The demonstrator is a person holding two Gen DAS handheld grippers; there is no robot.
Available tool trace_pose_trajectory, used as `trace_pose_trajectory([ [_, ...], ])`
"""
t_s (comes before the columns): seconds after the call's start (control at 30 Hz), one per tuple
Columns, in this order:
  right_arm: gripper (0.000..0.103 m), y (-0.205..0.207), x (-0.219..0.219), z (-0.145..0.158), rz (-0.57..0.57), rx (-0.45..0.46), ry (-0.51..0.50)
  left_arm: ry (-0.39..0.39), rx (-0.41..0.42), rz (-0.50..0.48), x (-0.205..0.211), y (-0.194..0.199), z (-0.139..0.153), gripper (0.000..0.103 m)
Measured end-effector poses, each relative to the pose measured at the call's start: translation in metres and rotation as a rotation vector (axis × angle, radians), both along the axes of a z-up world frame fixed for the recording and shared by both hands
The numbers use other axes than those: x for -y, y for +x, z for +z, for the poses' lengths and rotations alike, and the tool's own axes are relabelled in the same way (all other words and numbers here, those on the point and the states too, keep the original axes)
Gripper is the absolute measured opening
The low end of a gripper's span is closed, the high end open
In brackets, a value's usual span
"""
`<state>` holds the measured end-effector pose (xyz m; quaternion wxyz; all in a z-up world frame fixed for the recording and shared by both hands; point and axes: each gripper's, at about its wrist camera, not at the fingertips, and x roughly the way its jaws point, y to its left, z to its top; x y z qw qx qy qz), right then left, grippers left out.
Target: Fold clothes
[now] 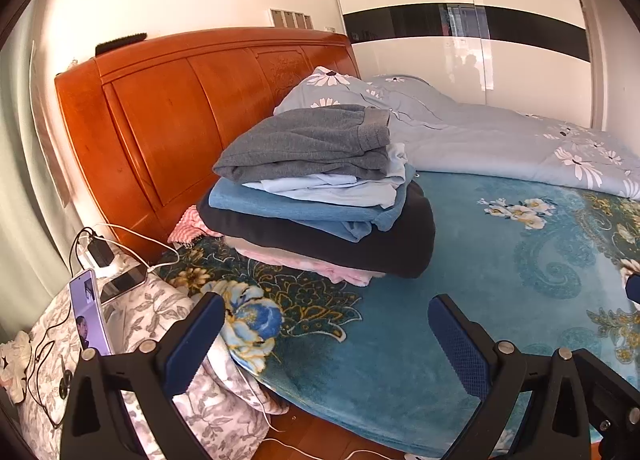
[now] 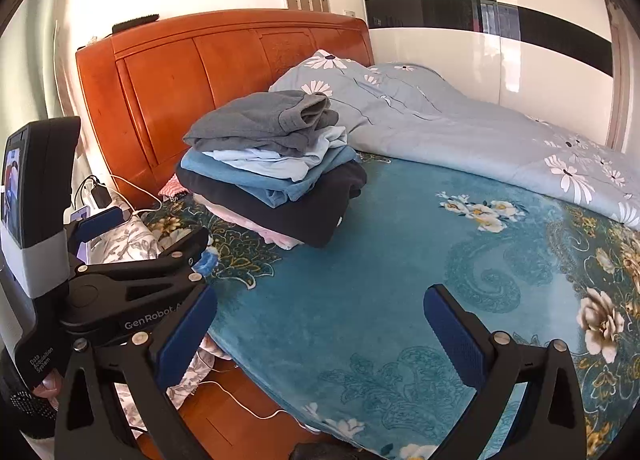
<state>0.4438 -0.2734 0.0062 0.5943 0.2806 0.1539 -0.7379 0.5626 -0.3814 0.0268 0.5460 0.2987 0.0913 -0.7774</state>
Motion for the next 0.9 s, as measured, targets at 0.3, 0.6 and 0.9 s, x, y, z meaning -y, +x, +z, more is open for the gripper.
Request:
trace_pose_trajectory([
  [0.3, 0.103, 0.003, -0.004, 0.0041, -0.008, -0.013, -0.003, 0.024, -0.004, -0.014, -0.0015, 0.0013, -0.0033, 0.103],
  [0.6, 0.103, 0.0024, -0.005, 0.0043, -0.019, -0.021, 0.002, 0.038, 0.009, -0.028, -0.0021, -0.0024, -0.0082, 0.103],
  [0.9, 0.103, 0.004, -0.0037, 0.0057, -0.016, -0.031, 0.001, 0.037, 0.017, -0.029, -0.0016, -0.0046, -0.0097, 0.103],
])
